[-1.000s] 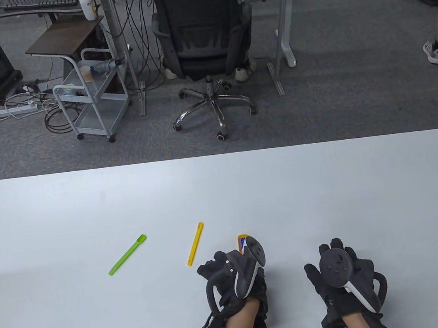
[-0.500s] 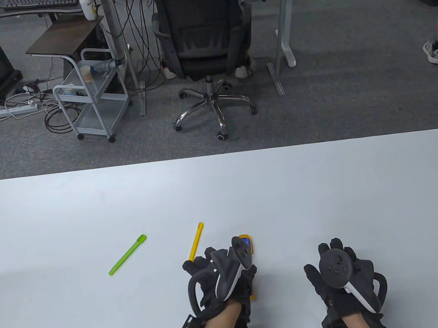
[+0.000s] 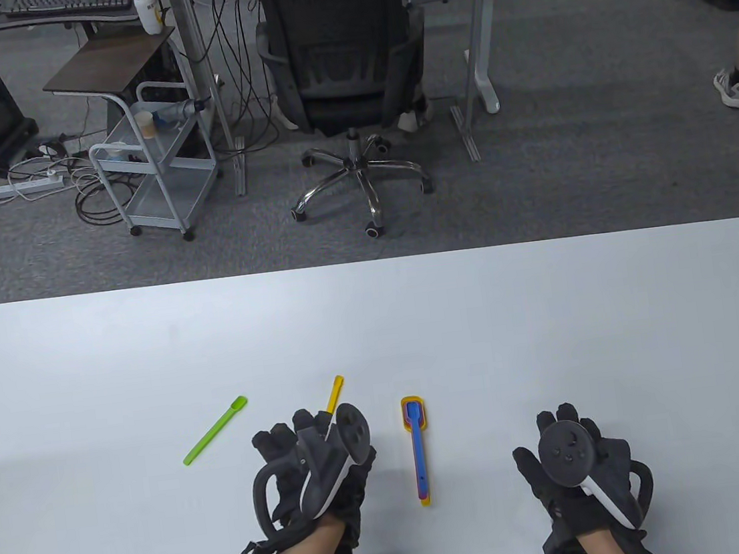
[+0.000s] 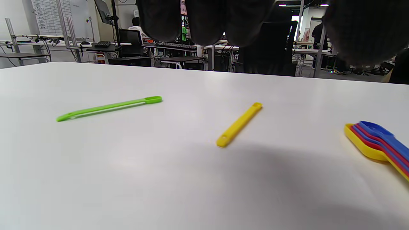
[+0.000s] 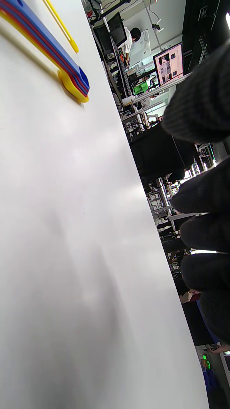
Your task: Nest measuring spoons
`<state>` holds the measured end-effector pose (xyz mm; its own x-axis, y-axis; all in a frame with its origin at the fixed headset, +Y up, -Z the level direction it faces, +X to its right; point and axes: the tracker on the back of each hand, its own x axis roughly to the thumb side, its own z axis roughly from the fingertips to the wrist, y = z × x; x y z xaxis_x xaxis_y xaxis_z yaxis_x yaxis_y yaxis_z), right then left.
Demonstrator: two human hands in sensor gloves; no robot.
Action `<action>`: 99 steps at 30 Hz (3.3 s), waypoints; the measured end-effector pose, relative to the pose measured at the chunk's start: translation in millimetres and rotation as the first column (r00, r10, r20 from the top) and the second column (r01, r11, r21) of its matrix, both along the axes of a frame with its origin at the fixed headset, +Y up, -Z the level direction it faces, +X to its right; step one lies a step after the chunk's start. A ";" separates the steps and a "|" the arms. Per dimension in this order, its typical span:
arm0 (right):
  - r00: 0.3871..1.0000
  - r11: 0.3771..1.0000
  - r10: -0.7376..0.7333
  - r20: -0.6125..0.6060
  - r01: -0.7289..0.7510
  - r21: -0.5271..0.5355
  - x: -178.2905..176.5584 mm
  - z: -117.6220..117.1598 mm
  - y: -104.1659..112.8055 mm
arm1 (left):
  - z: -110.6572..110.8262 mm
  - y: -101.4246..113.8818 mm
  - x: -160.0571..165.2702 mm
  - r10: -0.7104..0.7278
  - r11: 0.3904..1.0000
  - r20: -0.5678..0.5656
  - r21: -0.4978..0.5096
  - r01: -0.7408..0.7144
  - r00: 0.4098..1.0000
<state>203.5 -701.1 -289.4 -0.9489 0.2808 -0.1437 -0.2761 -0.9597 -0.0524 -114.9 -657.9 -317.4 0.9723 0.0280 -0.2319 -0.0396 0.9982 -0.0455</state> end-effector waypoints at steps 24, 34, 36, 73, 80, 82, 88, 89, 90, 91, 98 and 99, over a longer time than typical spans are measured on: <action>1.000 1.000 0.004 0.001 -0.004 0.002 0.2 -0.2 1.1 | -30.7 -10.3 -139.5 -0.041 0.999 -0.238 -0.009 0.040 0.970; 1.000 1.000 0.006 0.003 -0.006 0.007 0.4 -0.2 1.7 | -47.6 -40.7 -164.7 -0.089 0.996 -0.292 -0.058 0.075 0.952; 1.000 1.000 0.011 -0.001 -0.011 0.008 -0.4 0.2 1.8 | -50.2 -45.9 -167.3 -0.095 0.995 -0.299 -0.070 0.078 0.949; 1.000 1.000 0.025 -0.017 -0.024 0.013 -5.5 0.0 1.5 | -67.7 -83.5 -178.0 -0.121 0.986 -0.338 -0.152 0.073 0.933; 1.000 1.000 0.023 -0.016 -0.023 0.010 -5.4 -0.4 1.9 | -69.7 -84.6 -178.2 -0.101 0.988 -0.325 -0.146 0.056 0.940; 1.000 1.000 0.020 -0.015 -0.020 0.012 -5.1 -0.5 2.1 | -70.6 -84.4 -178.8 -0.102 0.987 -0.320 -0.147 0.057 0.942; 1.000 1.000 0.018 -0.014 -0.018 0.013 -4.7 -0.9 2.1 | -72.3 -85.4 -179.5 -0.086 0.987 -0.286 -0.154 0.042 0.954; 1.000 1.000 0.019 -0.014 -0.019 0.012 -4.7 -0.9 2.0 | -72.6 -85.8 -179.5 -0.085 0.987 -0.281 -0.153 0.043 0.956; 1.000 1.000 0.021 -0.014 -0.021 0.013 -4.8 -0.9 2.0 | -72.6 -85.9 -179.4 -0.086 0.987 -0.279 -0.153 0.045 0.957; 1.000 1.000 0.022 -0.014 -0.021 0.013 -4.8 -0.9 2.1 | -72.6 -85.9 -179.4 -0.087 0.987 -0.277 -0.152 0.046 0.957; 1.000 1.000 0.021 -0.016 -0.021 0.018 -4.9 -0.9 2.5 | -72.9 -86.2 -176.3 -0.094 0.990 -0.270 -0.127 0.061 0.958; 1.000 1.000 0.021 -0.016 -0.021 0.019 -4.9 -0.9 2.5 | -72.6 -85.3 -174.8 -0.094 0.990 -0.271 -0.123 0.063 0.958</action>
